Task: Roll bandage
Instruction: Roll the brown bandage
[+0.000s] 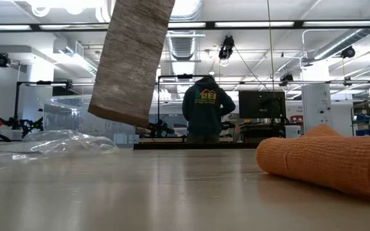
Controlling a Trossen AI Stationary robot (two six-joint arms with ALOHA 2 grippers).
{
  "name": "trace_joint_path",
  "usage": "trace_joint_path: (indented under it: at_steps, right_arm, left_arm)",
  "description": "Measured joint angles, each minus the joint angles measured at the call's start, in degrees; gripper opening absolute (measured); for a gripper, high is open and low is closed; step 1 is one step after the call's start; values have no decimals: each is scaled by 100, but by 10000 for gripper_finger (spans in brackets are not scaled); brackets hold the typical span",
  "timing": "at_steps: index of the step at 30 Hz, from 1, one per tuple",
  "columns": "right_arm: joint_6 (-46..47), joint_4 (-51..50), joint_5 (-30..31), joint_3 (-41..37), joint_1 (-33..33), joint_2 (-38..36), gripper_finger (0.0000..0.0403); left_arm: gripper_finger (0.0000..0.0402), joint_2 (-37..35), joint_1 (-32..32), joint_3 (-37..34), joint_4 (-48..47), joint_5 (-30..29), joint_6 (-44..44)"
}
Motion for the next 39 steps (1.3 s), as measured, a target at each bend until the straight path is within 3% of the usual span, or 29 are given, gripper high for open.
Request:
trace_joint_path:
  at_steps: [5,10,15,25,31,39]
  right_arm:
    - [-18,-118,16,-3,0,-29,23]
    - [-20,-779,125,-25,-2,-122,58]
    - [-433,-725,118,-22,-9,-106,54]
    - [-2821,-682,144,-27,68,-180,63]
    - [-4242,-694,892,-3,301,-197,69]
    - [-4906,-948,980,-1,573,-164,49]
  left_arm:
    - [53,35,-1,-109,166,-8,-1]
    - [53,71,-10,-138,-25,19,-3]
    - [53,194,-12,-227,390,95,-13]
    - [54,197,-14,-569,919,159,-67]
    - [53,220,-5,-786,1113,152,-156]
    - [52,216,-9,-898,1411,162,-171]
